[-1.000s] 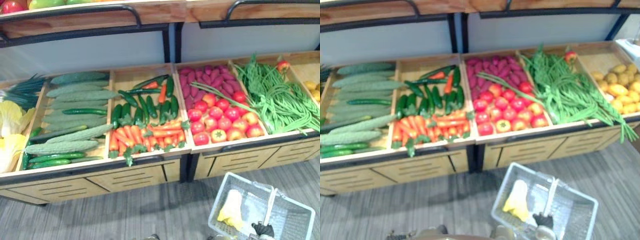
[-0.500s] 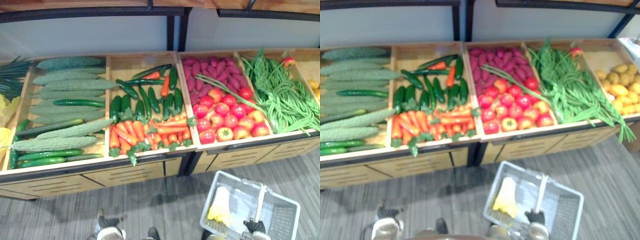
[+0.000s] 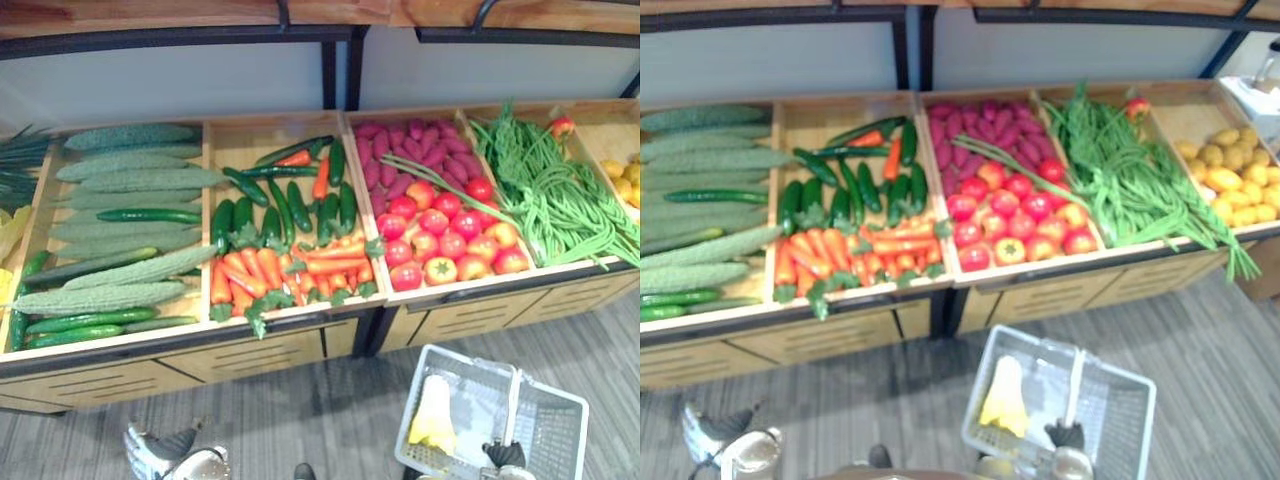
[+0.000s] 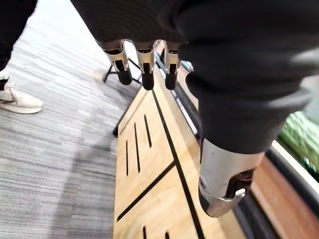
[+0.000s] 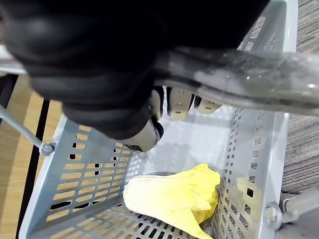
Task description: Pick vegetable in the basket
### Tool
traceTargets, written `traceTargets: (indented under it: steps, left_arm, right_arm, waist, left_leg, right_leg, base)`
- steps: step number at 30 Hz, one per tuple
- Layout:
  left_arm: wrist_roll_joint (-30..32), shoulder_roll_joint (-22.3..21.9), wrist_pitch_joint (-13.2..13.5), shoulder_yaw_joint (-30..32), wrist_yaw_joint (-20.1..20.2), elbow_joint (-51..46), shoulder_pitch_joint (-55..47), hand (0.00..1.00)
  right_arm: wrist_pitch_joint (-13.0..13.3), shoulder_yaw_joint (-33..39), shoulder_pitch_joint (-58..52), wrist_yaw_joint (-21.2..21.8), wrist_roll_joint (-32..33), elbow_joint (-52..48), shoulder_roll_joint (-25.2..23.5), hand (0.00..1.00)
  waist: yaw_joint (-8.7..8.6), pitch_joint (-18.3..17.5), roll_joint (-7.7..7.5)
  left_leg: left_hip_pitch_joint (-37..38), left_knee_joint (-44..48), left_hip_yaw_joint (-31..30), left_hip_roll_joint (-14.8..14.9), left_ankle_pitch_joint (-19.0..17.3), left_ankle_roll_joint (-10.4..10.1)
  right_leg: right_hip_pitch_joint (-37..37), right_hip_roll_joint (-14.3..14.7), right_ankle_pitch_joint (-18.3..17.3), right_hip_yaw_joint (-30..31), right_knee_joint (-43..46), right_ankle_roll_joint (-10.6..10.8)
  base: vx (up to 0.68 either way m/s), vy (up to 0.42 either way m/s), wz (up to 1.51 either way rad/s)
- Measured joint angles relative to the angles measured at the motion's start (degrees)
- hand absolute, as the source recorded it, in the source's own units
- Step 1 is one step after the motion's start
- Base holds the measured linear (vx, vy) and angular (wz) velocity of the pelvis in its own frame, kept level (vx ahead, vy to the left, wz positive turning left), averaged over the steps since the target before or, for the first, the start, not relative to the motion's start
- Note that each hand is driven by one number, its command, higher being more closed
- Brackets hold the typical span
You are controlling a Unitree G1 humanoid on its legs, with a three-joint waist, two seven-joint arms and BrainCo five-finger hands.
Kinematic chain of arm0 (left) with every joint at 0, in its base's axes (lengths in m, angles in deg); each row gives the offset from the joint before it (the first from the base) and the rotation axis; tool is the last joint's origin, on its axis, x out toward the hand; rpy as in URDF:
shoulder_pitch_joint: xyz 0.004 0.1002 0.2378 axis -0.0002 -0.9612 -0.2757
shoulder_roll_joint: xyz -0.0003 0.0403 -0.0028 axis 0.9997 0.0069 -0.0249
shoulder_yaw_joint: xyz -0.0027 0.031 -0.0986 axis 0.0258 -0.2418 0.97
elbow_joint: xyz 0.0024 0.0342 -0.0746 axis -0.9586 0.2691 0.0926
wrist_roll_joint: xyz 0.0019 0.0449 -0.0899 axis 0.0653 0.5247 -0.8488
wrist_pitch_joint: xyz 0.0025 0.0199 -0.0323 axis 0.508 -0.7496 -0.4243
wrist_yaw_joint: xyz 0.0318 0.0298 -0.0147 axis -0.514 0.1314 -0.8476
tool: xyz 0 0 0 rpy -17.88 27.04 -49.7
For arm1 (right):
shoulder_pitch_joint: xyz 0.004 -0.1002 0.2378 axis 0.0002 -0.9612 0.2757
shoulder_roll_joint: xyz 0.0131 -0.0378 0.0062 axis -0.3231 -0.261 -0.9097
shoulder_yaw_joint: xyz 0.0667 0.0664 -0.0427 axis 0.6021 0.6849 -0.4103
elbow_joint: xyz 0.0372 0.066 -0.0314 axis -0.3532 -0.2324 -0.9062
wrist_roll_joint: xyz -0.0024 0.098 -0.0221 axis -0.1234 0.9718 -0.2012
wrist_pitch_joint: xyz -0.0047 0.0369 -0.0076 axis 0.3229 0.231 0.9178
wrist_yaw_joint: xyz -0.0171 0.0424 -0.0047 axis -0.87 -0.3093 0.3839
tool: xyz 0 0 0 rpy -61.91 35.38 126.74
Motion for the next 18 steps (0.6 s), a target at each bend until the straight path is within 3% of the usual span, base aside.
traceTargets:
  steps: [9, 14, 18]
  left_arm:
    - [1.2, 0.6, 0.6, 2.6, -3.9, -20.3, 0.6, 0.0]
    - [5.0, 5.5, 0.4, 2.3, -5.6, -27.9, 4.9, 0.0]
    - [9.3, 10.1, 0.5, 1.1, -5.8, -30.7, 8.1, 0.0]
  right_arm:
    - [0.1, -2.1, -1.2, 0.1, -2.2, 0.2, 0.4, 1.0]
    - [0.1, -2.8, -1.2, 0.5, -2.2, 0.6, 1.2, 1.0]
    - [0.6, -4.1, -1.2, 0.9, -2.2, 0.5, 1.8, 1.0]
  waist:
    - [0.01, -2.2, 0.64]
    - [-0.11, -2.7, 1.12]
    - [-1.01, -3.0, 1.63]
  left_leg:
    - [2.1, -2.1, -1.1, -0.5, 0.1, 0.0]
    - [2.8, -2.4, -1.1, -0.4, 0.1, 0.0]
    - [2.9, -2.4, -0.9, 0.0, 0.1, -0.1]
  right_leg:
    - [2.3, 0.0, 0.0, -1.1, -1.4, -0.1]
    - [3.0, 0.2, 0.0, -0.9, -1.8, -0.1]
    - [2.8, 0.8, 0.9, -0.2, -2.6, -1.5]
  base:
    - [0.03, -0.006, 0.06]
    - [0.01, -0.026, -0.02]
    - [-0.01, -0.041, -0.14]
